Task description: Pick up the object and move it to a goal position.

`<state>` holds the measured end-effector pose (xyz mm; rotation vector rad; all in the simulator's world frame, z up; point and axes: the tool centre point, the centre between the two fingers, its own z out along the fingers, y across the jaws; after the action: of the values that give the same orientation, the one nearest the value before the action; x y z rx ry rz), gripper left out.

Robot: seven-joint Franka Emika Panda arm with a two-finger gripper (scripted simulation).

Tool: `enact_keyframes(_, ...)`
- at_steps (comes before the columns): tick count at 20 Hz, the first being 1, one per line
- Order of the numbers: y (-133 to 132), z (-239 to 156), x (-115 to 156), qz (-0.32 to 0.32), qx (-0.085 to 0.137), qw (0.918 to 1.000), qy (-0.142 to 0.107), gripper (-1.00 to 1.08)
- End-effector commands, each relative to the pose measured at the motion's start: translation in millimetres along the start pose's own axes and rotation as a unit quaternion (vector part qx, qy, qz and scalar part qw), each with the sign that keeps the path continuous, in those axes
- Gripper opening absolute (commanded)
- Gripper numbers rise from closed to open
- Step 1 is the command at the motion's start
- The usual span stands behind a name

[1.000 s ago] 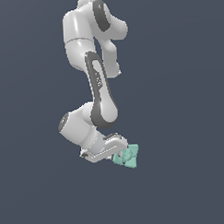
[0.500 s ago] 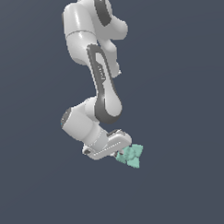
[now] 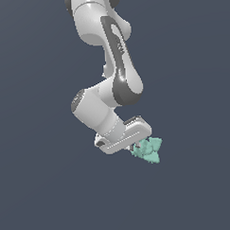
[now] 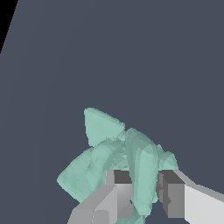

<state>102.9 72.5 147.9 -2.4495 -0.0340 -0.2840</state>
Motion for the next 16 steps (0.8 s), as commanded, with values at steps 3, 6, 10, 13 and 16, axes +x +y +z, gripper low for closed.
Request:
enact_keyframes(3,-55.1,-18.2,1.2,0.000,0.000,1.0000,0.000,-1.00)
enact_keyframes(6,-91.5,-30.4,2.5,0.000,0.000,1.0000,0.000,-1.00)
enact_keyframes(10,-135.9,-45.5,4.6,0.000,0.000,1.0000,-0.001,-1.00)
enact_keyframes(13,-164.0,-55.2,6.7,0.000,0.001,1.0000,-0.001,-1.00)
enact_keyframes(16,-185.6,-62.8,8.6,0.000,0.001,1.0000,-0.001,-1.00)
